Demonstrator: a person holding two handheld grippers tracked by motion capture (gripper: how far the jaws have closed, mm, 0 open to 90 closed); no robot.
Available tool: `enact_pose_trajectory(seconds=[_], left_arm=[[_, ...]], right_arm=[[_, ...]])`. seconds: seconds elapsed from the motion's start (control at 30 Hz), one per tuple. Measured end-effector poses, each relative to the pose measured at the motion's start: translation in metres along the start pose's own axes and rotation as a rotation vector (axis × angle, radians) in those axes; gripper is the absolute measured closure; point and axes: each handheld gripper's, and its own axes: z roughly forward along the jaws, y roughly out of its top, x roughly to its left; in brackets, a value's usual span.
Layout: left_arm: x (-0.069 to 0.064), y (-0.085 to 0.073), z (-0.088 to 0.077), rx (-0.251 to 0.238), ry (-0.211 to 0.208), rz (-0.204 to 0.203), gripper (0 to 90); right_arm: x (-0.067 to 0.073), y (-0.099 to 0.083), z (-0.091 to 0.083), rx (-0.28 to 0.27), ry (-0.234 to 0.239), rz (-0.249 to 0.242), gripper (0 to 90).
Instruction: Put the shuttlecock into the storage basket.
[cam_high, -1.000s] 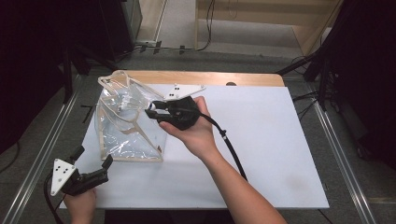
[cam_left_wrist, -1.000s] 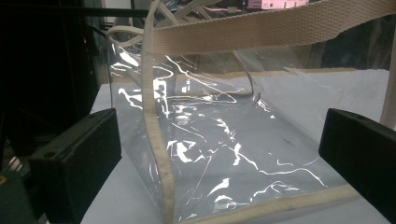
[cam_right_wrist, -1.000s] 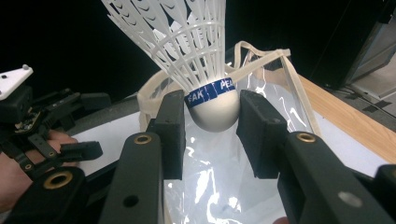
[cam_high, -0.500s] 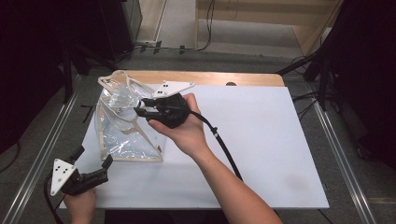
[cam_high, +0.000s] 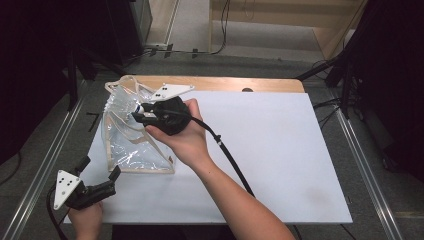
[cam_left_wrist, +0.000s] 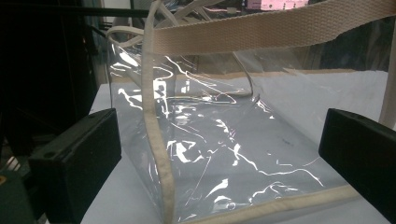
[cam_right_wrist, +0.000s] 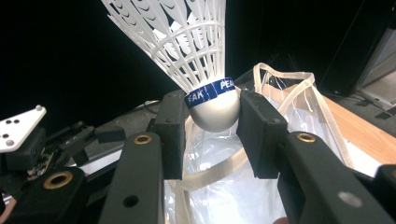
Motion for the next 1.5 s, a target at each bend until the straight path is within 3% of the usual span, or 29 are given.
enact_pose_trajectory(seconds=[0.3, 0.47, 0.67, 0.8, 1.03, 1.13, 1.5], left_arm=[[0.000, 0.000, 0.000, 0.000, -0.001, 0.001, 0.0], [0.000, 0.000, 0.000, 0.000, -0.003, 0.000, 0.0], [0.000, 0.000, 0.000, 0.001, -0.002, 0.002, 0.0], [0.000, 0.000, 0.000, 0.002, -0.002, 0.003, 0.0], [0.000, 0.000, 0.000, 0.001, 0.000, 0.005, 0.0], [0.000, 0.000, 0.000, 0.001, 0.000, 0.004, 0.0], [0.000, 0.000, 0.000, 0.004, -0.001, 0.008, 0.0]], right_arm=[[-0.001, -0.003, 0.011, 0.026, -0.026, 0.066, 59.6], [-0.002, -0.003, 0.010, -0.002, -0.022, 0.091, 39.9], [-0.004, -0.007, 0.001, -0.038, -0.034, 0.061, 18.7], [-0.006, -0.012, -0.006, -0.056, -0.029, 0.044, 11.3], [-0.010, -0.024, -0.018, -0.069, -0.041, 0.002, 8.9], [-0.011, -0.030, -0.024, -0.076, -0.048, -0.007, 0.0], [-0.018, -0.050, -0.040, -0.095, -0.077, -0.027, 0.0]])
